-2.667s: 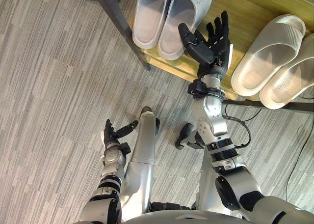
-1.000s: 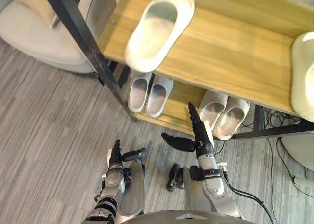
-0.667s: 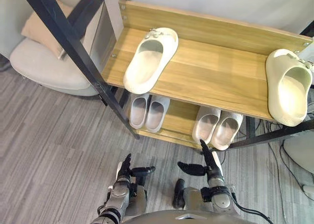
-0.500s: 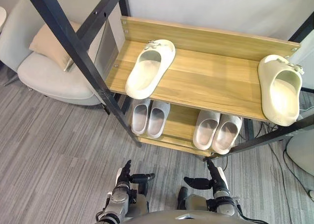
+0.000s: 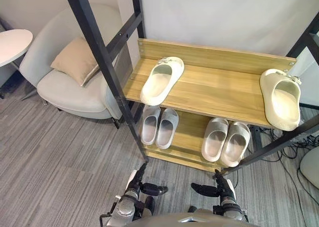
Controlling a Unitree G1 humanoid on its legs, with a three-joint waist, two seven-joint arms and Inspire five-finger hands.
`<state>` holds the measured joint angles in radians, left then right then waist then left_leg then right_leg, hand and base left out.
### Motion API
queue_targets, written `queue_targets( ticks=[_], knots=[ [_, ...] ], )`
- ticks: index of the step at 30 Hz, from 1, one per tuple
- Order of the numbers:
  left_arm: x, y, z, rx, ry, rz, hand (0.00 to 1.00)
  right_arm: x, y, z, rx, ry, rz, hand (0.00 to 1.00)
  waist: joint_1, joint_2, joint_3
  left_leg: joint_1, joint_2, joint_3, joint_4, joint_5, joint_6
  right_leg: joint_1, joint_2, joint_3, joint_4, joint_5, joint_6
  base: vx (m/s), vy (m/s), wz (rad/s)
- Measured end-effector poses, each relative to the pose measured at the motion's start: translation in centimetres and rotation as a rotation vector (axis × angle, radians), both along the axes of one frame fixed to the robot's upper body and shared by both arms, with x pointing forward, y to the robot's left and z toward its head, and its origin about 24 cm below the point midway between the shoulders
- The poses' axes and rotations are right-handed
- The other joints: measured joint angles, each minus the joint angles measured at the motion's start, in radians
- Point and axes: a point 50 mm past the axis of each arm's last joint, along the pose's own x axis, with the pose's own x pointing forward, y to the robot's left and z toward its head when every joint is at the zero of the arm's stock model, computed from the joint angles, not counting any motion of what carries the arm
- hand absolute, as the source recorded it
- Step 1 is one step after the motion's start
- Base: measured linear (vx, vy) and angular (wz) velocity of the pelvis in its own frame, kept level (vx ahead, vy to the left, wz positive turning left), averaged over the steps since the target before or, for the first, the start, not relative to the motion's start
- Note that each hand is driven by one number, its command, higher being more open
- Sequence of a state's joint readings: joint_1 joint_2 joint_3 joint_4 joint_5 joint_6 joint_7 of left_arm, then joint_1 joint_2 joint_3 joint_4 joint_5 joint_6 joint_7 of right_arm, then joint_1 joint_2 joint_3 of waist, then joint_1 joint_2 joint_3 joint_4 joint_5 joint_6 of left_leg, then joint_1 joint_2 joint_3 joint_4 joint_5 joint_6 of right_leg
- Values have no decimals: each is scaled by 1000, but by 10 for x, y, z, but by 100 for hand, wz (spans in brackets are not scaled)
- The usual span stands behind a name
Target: Organize the slippers on the shoe rack
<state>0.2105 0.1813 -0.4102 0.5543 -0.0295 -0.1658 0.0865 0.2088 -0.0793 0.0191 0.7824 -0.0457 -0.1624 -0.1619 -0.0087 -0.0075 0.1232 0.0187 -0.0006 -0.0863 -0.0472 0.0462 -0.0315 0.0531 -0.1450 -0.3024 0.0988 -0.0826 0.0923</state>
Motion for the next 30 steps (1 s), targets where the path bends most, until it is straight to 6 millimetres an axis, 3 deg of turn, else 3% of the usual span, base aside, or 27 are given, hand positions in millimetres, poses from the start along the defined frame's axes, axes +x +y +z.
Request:
queue_targets(
  ticks=[7, 9, 11, 17, 22, 30],
  knots=[
    [16, -32, 56, -201, -233, -170, 100, -2, -6, 0, -5, 9, 6, 100, 1, 30, -19, 0, -7, -13, -2, 1, 1, 11, -3, -17, -10, -1, 1, 6, 0, 6],
    [18, -37, 64, -235, -266, -189, 100, -2, -7, 0, -6, 11, 9, 100, 1, 34, -21, 4, -6, -17, -2, 1, 1, 20, -2, -21, -14, -1, 1, 5, -18, 8],
    [18, -54, 83, -330, -331, -251, 100, -3, -10, -1, -9, 14, 18, 100, 1, 43, -29, 7, -5, -21, -2, 1, 1, 22, 0, -23, -15, -2, 0, -2, -11, 2],
    [11, -87, 110, -481, -391, -403, 100, -5, -14, -1, -18, 21, 24, 100, -2, 45, -48, 8, 1, -20, -2, 1, 1, 21, 6, -23, -15, -2, -2, 0, 0, 0],
    [14, -94, 132, -571, -453, -434, 100, -6, -15, -1, -25, 30, 45, 100, -3, 43, -58, 10, 5, -12, -3, 0, 0, 20, 8, -15, -11, -4, -4, -6, -9, -3],
    [32, -97, 199, -737, -724, -395, 100, -21, -22, -6, -42, 83, 41, 100, 2, 23, -84, 10, 5, -10, -2, -1, -1, 21, 9, -12, -9, -4, -5, 0, 0, 0]
  ],
)
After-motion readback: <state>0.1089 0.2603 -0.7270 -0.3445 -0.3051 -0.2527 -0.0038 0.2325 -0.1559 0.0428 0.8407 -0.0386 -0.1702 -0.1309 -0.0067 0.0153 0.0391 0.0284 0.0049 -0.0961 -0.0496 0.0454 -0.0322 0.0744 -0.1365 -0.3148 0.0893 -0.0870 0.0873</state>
